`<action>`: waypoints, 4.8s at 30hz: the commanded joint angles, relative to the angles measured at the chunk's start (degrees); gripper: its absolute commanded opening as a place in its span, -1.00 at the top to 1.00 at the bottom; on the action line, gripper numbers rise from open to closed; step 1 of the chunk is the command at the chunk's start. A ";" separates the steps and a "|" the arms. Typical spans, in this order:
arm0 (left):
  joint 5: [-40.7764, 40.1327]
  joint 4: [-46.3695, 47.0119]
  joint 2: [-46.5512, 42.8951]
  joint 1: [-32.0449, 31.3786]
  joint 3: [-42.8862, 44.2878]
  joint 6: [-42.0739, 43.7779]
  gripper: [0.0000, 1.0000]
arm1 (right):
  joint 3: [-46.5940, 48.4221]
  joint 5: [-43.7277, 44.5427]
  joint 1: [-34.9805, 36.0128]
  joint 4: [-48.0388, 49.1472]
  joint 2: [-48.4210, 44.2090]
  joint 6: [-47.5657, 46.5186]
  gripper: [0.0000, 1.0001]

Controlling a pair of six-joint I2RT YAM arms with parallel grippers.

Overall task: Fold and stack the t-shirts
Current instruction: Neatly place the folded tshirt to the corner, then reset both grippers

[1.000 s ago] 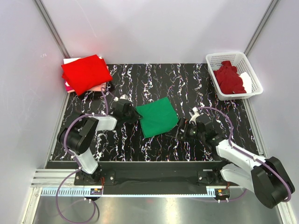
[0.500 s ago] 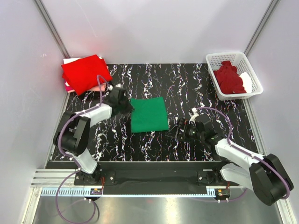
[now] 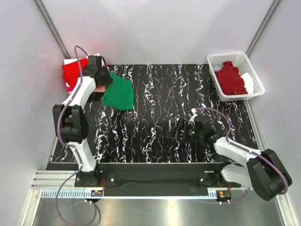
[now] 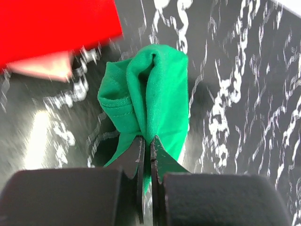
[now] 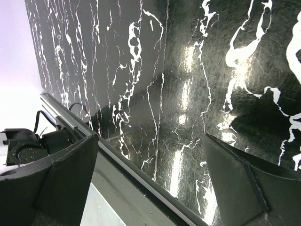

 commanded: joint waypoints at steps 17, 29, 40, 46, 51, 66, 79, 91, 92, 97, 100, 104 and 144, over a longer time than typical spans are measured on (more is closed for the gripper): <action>7.39 -11.27 17.55 5.83 37.72 8.55 0.99 | 1.16 -2.66 -0.78 5.16 1.02 -0.37 -1.00; 7.21 -12.86 17.11 9.88 45.02 10.66 0.78 | 0.81 -3.62 -1.66 5.96 1.55 -0.02 -0.99; 5.63 -13.39 18.70 13.21 51.09 10.13 0.81 | 0.72 -4.15 -2.10 6.48 2.16 0.16 -0.99; 5.19 -11.98 18.26 14.45 51.71 10.30 0.81 | 0.72 -4.33 -2.19 6.66 2.34 0.42 -0.99; 4.93 -10.75 19.04 15.59 52.15 10.39 0.76 | 0.72 -4.42 -2.28 6.75 2.51 0.42 -0.99; -1.74 -5.75 24.23 18.84 54.34 11.36 0.70 | 0.19 -4.42 -2.45 7.27 1.90 0.95 -0.97; -9.83 5.59 31.96 20.60 54.34 13.82 0.63 | -1.56 -4.15 -2.63 8.94 -0.47 1.92 -0.97; -11.85 5.32 24.55 20.43 42.11 9.43 -0.69 | -2.18 -3.89 -2.72 9.74 -1.18 2.45 -0.96; -13.86 7.60 21.97 20.08 38.73 9.08 -0.74 | -2.35 -3.80 -2.80 9.65 -1.53 2.45 -0.96; -20.38 5.60 8.54 19.63 25.20 5.57 -0.97 | -2.53 -3.54 -2.80 9.21 -2.41 2.18 -0.96; -20.48 5.59 1.57 18.85 16.57 4.42 -0.97 | -2.36 -3.71 -2.80 9.03 -2.32 1.92 -0.96; -19.43 4.54 -7.65 16.74 5.68 3.63 -0.97 | -1.48 -3.89 -2.80 8.16 -1.44 1.39 -0.96; 26.02 -2.14 -69.55 10.76 -45.68 7.67 -0.97 | -1.74 -0.90 -2.80 3.14 -6.27 1.57 -0.99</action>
